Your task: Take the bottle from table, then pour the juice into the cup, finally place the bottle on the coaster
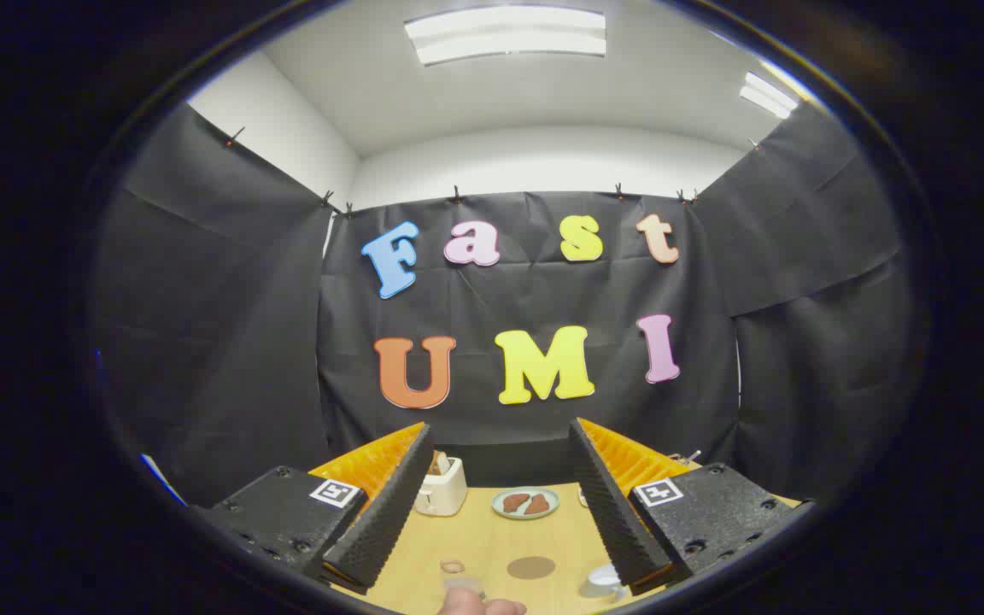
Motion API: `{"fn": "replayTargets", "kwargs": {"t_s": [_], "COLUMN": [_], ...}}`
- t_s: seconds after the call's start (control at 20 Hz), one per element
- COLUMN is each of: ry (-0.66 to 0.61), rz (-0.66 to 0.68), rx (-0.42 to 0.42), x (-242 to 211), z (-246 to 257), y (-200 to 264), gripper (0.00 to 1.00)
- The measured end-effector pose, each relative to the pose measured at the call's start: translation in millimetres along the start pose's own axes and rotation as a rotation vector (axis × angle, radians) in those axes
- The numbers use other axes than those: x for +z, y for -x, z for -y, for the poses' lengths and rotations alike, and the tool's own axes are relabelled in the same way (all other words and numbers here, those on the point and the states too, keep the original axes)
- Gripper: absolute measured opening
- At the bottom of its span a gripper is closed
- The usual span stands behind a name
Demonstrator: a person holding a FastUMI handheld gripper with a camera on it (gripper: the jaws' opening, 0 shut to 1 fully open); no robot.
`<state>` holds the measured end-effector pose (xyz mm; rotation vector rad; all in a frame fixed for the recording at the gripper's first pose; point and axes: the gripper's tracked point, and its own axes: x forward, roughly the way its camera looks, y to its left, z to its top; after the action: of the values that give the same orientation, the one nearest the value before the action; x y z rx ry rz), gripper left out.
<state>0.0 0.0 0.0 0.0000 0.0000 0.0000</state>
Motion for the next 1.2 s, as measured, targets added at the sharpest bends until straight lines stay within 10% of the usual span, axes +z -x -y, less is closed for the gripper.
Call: {"fn": "replayTargets", "kwargs": {"t_s": [1.2], "ry": [0.049], "rz": [-0.057], "rx": [0.056], "x": [-15], "z": [-15], "y": [-3], "gripper": [1.0]}}
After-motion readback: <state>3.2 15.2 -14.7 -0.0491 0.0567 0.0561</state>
